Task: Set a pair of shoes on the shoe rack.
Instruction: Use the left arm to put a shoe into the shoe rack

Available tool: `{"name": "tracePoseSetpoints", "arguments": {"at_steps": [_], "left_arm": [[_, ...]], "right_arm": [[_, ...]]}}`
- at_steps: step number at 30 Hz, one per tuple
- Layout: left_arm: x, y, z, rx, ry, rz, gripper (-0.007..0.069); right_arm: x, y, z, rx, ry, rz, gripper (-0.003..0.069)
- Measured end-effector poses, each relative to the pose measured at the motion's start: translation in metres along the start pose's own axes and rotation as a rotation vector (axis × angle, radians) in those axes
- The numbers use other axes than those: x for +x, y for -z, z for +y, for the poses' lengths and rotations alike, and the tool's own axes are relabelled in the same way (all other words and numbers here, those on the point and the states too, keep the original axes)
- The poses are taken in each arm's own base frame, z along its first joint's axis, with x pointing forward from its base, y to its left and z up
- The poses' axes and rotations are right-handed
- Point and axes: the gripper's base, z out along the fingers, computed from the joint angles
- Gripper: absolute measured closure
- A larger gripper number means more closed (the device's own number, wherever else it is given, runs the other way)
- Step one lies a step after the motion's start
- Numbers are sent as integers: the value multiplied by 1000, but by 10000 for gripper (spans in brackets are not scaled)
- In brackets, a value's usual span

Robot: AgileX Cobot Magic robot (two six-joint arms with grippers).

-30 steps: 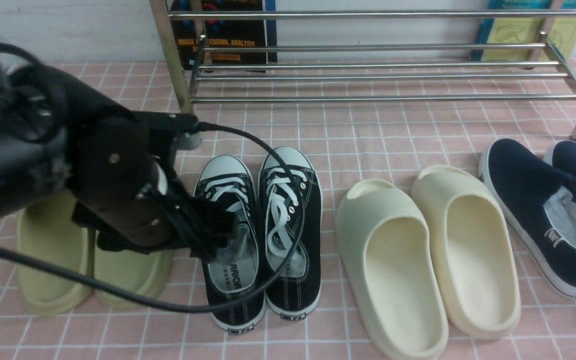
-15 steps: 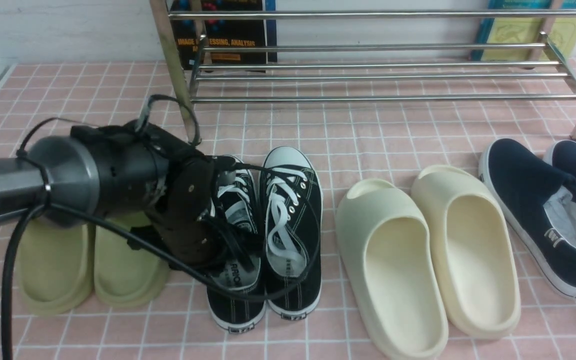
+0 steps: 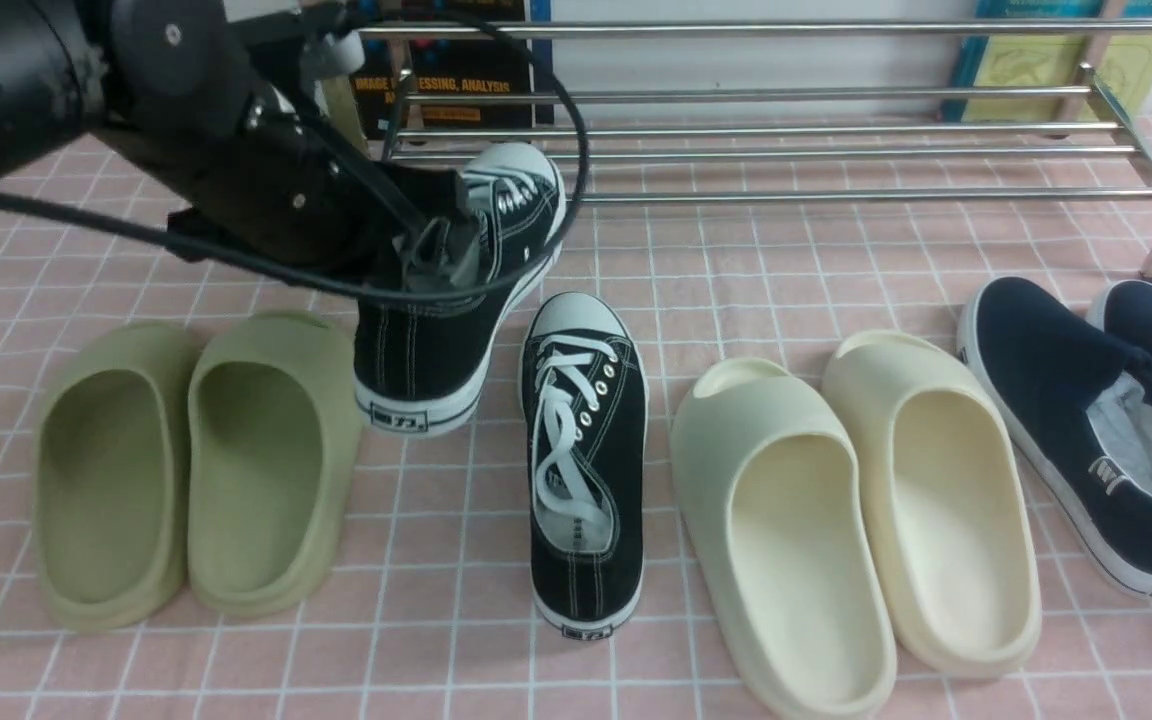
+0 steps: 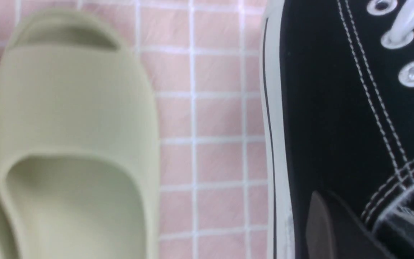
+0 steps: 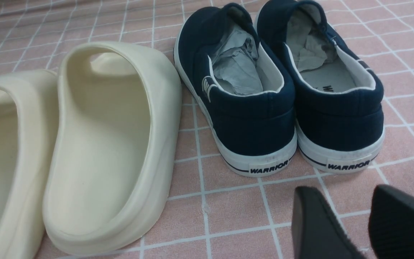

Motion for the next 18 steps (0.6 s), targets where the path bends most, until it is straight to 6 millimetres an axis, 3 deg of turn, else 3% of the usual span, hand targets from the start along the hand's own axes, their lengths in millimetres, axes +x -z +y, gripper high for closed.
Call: {"name": "tracePoseSetpoints", "arguments": {"at_steps": [2,10,18], "left_arm": [[-4,-5,3,7,13,-3,608],[-35,-59,17,16,60,-116,608],[-64,-93,21,41,74,-282,606]], "right_arm": [[0,0,0,0,0,0,419],[0,0,0,0,0,0,419],[0,0,0,0,0,0,419]]}}
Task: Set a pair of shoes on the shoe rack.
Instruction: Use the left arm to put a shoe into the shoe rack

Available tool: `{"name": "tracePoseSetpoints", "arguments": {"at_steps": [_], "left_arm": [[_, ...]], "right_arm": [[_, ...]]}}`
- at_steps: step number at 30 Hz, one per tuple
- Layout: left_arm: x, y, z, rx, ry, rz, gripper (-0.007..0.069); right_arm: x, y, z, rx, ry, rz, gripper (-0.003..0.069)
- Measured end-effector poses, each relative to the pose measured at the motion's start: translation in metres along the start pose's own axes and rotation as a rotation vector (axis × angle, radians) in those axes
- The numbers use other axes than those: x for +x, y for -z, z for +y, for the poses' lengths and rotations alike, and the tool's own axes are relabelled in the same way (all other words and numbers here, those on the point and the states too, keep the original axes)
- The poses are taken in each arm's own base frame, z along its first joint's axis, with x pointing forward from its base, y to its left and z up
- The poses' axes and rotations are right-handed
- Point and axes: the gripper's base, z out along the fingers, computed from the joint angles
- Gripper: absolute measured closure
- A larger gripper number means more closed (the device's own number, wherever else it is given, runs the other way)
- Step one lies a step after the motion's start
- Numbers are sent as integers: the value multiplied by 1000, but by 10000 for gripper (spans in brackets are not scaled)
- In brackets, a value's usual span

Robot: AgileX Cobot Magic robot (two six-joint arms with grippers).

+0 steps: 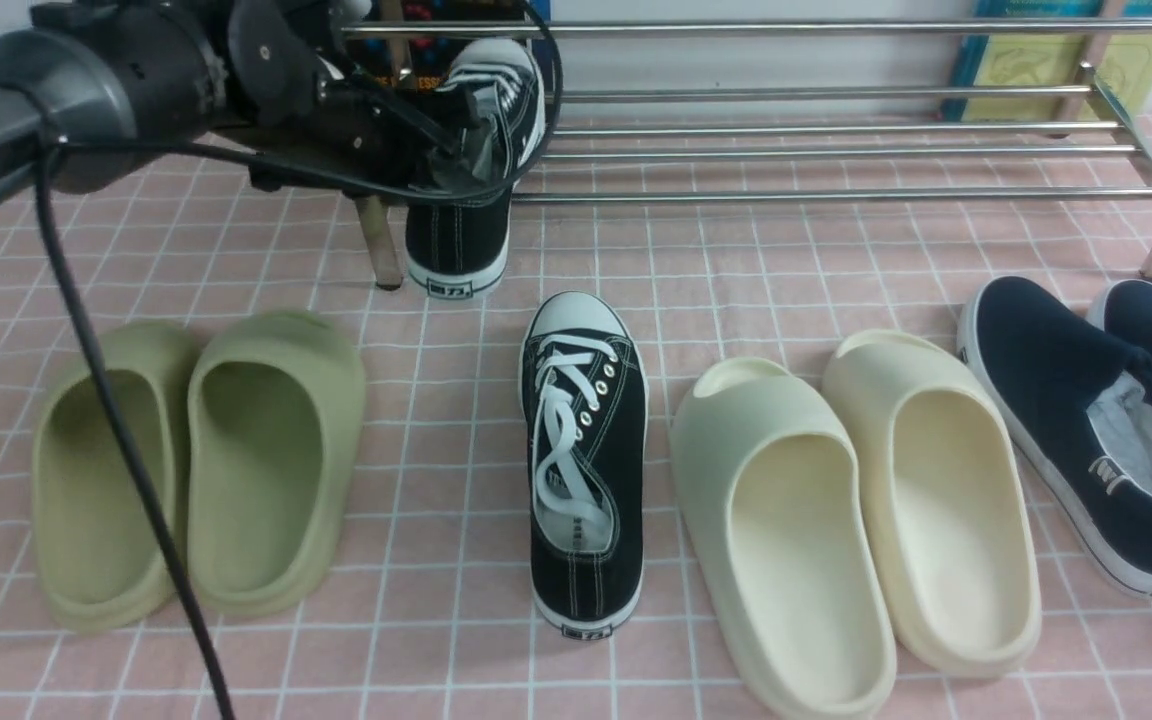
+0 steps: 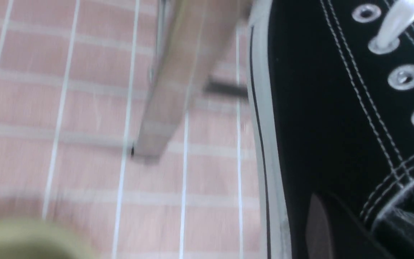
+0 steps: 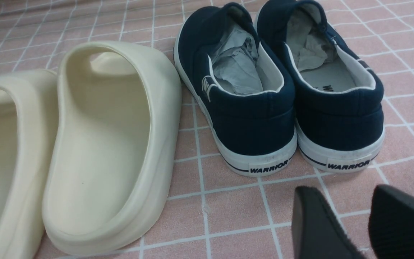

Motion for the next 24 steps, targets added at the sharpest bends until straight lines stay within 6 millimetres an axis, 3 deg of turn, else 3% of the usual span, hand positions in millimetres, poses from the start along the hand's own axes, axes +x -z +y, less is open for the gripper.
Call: {"name": "tracePoseSetpoints", "arguments": {"at_steps": [7,11,15,19,22,24], "left_arm": [[-3,-43,8,2,-6,-80,599],[0,-54,12,-5,-28,-92,585],[-1,-53,11,-11,-53,-97,551],[-3,-48,10,-21,-76,-85,447],[-13,-22,5,-44,-105,-37,320],[-15,-10,3,-55,-109,-2,284]], "right_arm": [[0,0,0,0,0,0,419],[0,0,0,0,0,0,419],[0,0,0,0,0,0,419],[0,0,0,0,0,0,419],[0,0,0,0,0,0,419],[0,0,0,0,0,0,419]]}}
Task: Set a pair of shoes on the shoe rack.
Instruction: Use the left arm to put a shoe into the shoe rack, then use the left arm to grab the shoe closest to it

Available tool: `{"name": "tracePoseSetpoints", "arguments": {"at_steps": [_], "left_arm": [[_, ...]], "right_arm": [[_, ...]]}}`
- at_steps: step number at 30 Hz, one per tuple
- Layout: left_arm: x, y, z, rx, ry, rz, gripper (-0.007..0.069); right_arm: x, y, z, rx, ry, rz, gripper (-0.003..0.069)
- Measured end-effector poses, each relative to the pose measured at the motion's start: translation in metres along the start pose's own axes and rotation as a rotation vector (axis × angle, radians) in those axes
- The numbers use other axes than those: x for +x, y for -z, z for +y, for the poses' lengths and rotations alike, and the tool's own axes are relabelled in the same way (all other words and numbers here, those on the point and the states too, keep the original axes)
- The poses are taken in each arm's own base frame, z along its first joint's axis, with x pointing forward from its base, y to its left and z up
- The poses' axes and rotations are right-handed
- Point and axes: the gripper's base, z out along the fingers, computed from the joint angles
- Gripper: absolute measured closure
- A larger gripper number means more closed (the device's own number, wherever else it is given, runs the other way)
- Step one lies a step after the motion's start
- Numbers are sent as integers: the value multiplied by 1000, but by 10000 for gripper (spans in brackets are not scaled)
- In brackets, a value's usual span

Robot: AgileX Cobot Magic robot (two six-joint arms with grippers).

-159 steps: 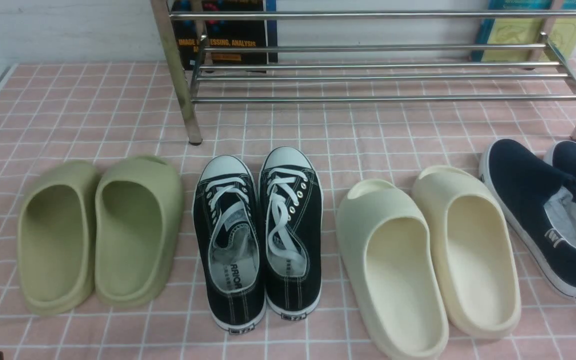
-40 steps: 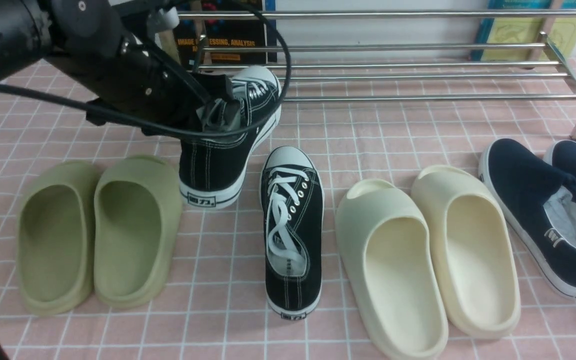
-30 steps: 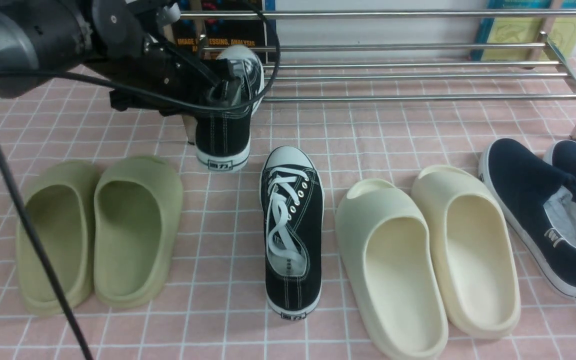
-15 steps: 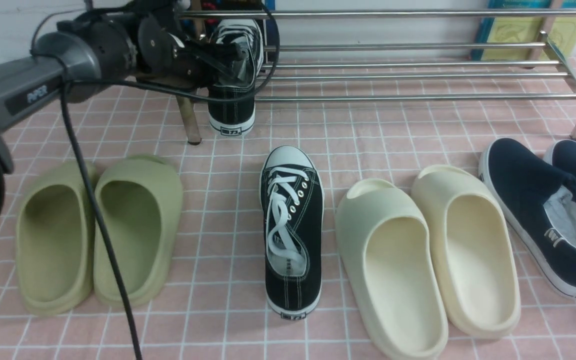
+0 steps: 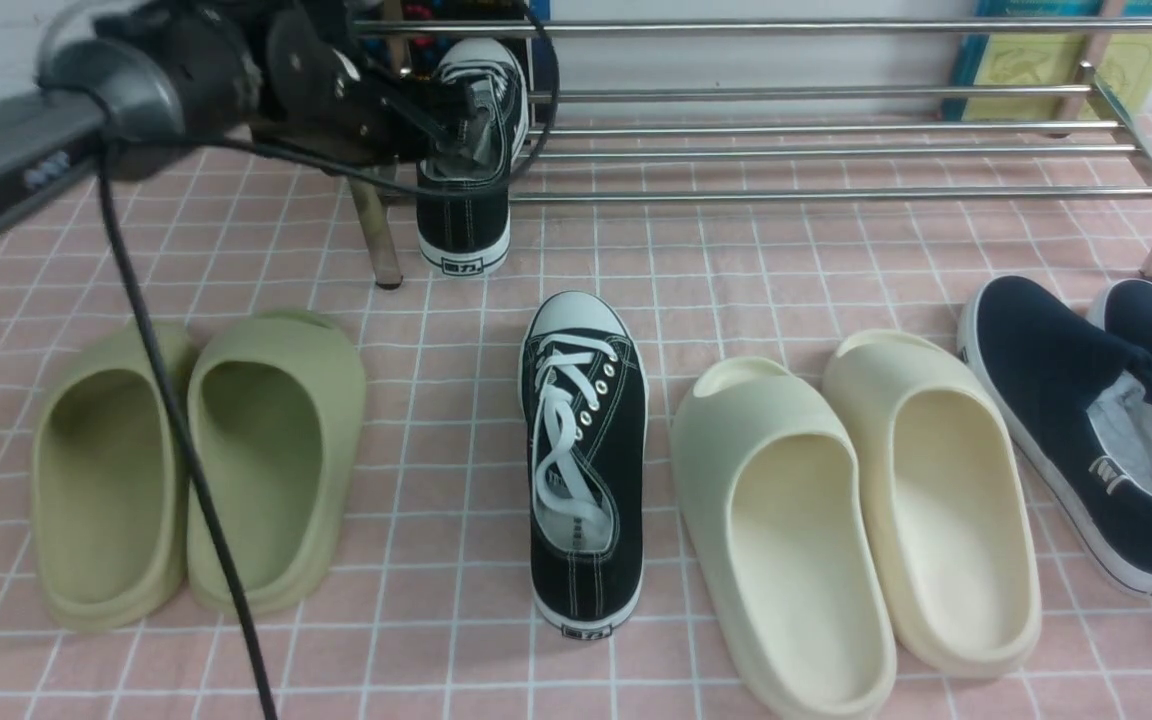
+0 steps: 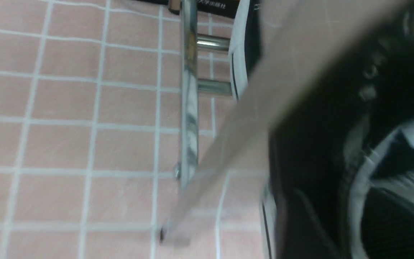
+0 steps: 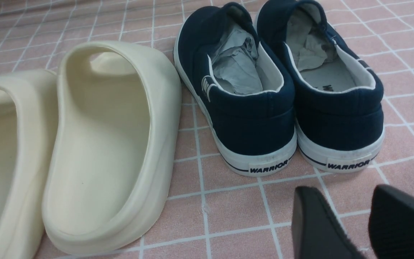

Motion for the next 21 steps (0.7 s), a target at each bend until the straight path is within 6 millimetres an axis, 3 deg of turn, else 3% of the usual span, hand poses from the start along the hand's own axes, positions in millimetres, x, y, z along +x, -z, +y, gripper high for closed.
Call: {"name": "tracePoseSetpoints", "arguments": {"at_steps": [2,4,6,7,8,12,13,17,18,19,21], "left_arm": [[-8,35,-3,-14,-29,66,231],[-8,48,-3,-24,-55,115,214],[-6,80,-8,-26,-125,218,198],[-5,80,-8,-26,-131,230,197],[5,92,-13,-21,-172,285,195],[46,106,-32,18,-238,399,195],[52,105,-32,20,-240,416,195],[118,110,-57,83,-261,516,195],[118,110,-59,87,-262,511,195],[138,108,-69,106,-271,533,195],[150,105,-76,119,-270,535,195]], "right_arm": [[0,0,0,0,0,0,419],[0,0,0,0,0,0,419],[0,0,0,0,0,0,419],[0,0,0,0,0,0,419],[0,0,0,0,0,0,419],[0,0,0,0,0,0,419],[0,0,0,0,0,0,419],[0,0,0,0,0,0,419],[0,0,0,0,0,0,419],[0,0,0,0,0,0,419],[0,0,0,0,0,0,419]]}}
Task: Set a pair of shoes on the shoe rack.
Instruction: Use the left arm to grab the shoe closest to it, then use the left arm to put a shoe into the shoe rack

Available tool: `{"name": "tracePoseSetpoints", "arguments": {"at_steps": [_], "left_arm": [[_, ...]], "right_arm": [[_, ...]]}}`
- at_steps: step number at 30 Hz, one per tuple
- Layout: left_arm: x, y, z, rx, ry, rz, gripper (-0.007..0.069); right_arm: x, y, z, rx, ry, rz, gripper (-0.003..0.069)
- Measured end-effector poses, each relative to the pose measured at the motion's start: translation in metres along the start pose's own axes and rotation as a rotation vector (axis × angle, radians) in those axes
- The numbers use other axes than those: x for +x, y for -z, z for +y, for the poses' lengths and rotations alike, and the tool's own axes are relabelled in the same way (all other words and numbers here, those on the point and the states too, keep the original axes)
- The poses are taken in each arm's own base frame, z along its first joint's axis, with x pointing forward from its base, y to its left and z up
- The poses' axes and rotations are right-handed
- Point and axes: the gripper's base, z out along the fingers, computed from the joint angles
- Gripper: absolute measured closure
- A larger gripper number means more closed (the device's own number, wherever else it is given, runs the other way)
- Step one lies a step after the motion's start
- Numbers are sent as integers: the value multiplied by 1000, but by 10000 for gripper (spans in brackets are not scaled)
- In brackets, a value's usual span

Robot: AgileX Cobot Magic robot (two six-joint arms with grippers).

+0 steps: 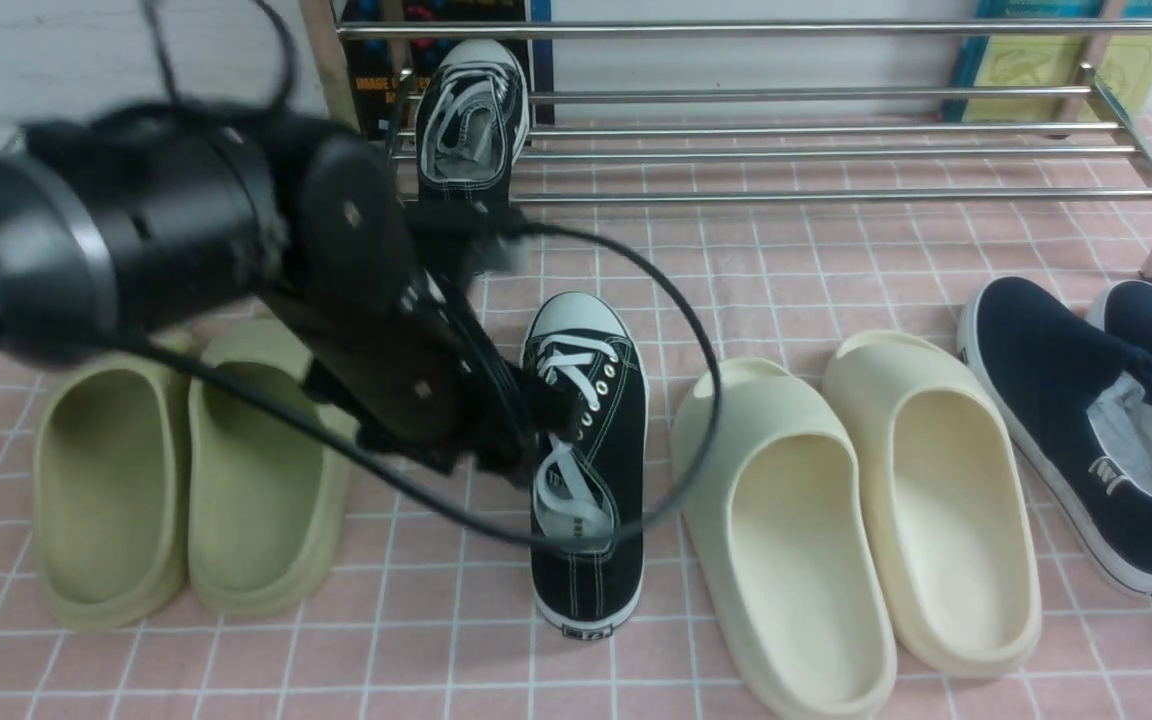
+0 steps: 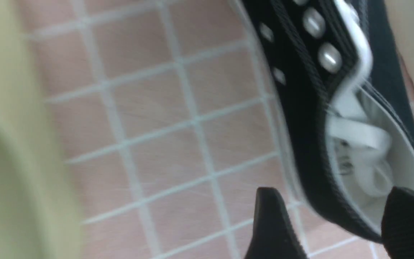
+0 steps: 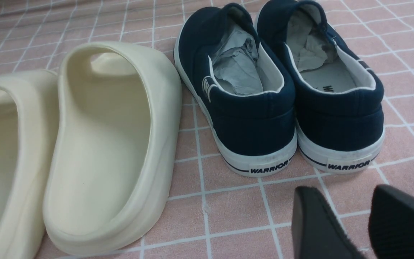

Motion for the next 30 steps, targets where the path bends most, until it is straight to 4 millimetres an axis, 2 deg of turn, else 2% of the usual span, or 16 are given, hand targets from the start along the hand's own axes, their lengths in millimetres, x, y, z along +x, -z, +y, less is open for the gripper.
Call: {"name": "tracePoseSetpoints", "arguments": {"at_steps": [4,9,11,13,14,15,17,19,22,23,24,25,30], "left_arm": [[2,-22,-15,21,5,-24,195],[1,-48,-10,-14,40,-10,197],[2,-62,-6,-43,60,10,235],[2,-66,-5,-48,66,11,274],[2,-66,-5,-46,72,7,339],[1,-66,-5,-46,74,4,361],[-4,-58,-6,-38,79,-22,510],[-10,-46,-9,-30,79,-46,587],[-22,-17,-13,-14,79,-96,613],[-23,-15,-13,-16,75,-104,613],[-29,2,-15,-7,72,-135,613],[-34,9,-17,0,72,-157,613],[-55,32,-23,32,70,-258,613]], "right_arm": [[0,0,0,0,0,0,419],[0,0,0,0,0,0,419],[0,0,0,0,0,0,419],[0,0,0,0,0,0,419],[0,0,0,0,0,0,419],[0,0,0,0,0,0,419],[0,0,0,-2,-5,0,419],[0,0,0,0,0,0,419],[0,0,0,0,0,0,419],[0,0,0,0,0,0,419],[0,0,0,0,0,0,419],[0,0,0,0,0,0,419],[0,0,0,0,0,0,419]]}}
